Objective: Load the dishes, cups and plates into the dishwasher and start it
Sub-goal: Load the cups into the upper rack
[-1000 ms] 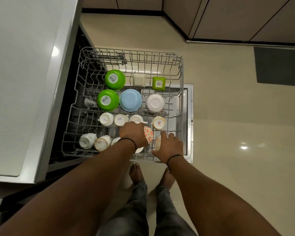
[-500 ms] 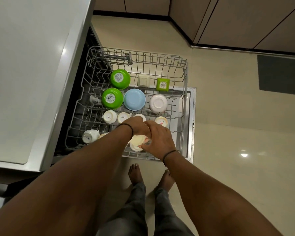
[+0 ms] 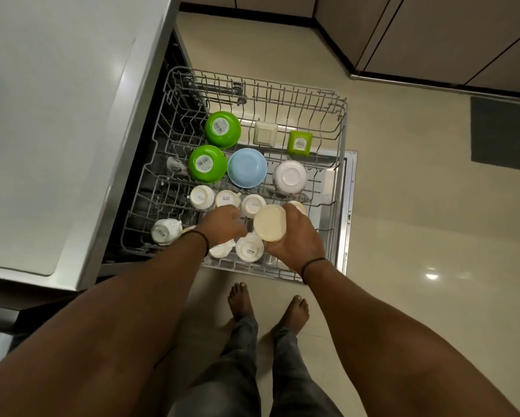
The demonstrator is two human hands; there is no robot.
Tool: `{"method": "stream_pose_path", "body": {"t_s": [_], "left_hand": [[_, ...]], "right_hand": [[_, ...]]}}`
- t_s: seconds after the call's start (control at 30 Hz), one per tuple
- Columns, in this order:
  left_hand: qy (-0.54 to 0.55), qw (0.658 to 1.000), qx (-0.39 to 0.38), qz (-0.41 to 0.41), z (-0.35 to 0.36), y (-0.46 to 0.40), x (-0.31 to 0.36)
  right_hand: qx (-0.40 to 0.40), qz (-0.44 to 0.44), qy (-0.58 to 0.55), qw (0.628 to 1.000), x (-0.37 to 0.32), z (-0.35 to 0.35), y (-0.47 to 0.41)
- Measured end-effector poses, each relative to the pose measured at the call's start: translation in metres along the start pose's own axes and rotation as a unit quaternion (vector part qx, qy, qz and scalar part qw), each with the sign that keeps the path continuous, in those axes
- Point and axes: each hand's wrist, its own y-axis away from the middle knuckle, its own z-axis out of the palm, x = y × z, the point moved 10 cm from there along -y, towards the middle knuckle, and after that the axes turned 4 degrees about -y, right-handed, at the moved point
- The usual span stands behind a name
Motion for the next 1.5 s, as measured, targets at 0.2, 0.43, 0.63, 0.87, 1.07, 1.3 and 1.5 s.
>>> {"method": "stream_pose_path", "body": {"t_s": [0.2,0.43,0.63,0.87,1.07,1.3,1.5], "left_hand": [[-0.161,0.986,0.028,0.021,0.041,-0.007,-0.005],[-0.262,0.962,0.074,0.003,0.07,-0.025,-0.008],[-0.302,0.947,0.11,0.004,0.066,-0.025,-0.007],[-0.24,0.959,0.152,0.009,0.035,-0.01,-0.003],[-0.164,0.965,0.202,-0.03,0.002,0.003,-0.017],[-0.12,0.955,0.254,-0.092,-0.039,0.011,-0.067],[-0.082,0.939,0.303,-0.139,-0.075,0.013,-0.1]], "right_hand": [[0.011,0.016,-0.026,0.999,0.004,-0.003,-0.007],[-0.039,-0.006,0.072,0.997,0.002,0.016,-0.017],[-0.04,0.017,0.094,0.995,0.008,0.019,-0.012],[-0.046,0.011,0.108,0.993,0.003,0.014,-0.004],[-0.097,0.009,0.125,0.987,-0.006,0.029,0.001],[-0.137,-0.008,0.153,0.979,-0.019,0.067,0.007],[-0.146,0.01,0.18,0.973,-0.016,0.087,0.003]]}}
